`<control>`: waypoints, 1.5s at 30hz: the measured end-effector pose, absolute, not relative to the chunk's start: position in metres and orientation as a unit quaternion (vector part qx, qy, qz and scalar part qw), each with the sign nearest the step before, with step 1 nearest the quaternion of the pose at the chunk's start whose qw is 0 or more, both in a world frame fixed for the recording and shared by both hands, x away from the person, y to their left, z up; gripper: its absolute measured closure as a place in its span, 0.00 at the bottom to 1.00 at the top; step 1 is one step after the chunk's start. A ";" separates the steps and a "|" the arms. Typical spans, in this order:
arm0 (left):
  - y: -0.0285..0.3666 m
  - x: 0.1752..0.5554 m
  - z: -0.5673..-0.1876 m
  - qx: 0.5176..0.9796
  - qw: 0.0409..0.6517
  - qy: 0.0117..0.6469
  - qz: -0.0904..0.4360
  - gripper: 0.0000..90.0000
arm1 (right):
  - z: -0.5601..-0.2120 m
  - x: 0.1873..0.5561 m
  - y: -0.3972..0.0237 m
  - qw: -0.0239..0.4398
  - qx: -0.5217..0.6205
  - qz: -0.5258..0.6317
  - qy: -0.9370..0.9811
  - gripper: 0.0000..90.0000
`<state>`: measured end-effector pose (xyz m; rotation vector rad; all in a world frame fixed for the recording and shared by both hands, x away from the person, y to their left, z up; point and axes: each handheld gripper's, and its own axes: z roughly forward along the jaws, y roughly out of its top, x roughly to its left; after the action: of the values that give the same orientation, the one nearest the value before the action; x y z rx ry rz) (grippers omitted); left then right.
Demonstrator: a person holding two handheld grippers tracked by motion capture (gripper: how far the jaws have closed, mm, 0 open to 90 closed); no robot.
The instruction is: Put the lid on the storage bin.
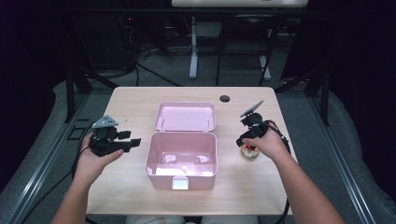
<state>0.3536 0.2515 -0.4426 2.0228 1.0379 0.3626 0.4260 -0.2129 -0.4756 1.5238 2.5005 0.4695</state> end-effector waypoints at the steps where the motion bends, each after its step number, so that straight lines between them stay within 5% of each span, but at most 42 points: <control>1: 0.251 0.354 -0.443 0.802 0.407 0.412 0.144 0.48 | -0.477 0.427 -0.213 0.086 0.515 0.155 0.838 0.23; 45: 0.253 0.358 -0.448 0.804 0.401 0.416 0.140 0.48 | -0.530 0.452 -0.221 0.052 0.544 0.083 0.833 0.17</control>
<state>0.3577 0.2531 -0.4476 2.0334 1.0510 0.3535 0.4519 -0.2214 -0.5298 1.6553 2.5354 0.2516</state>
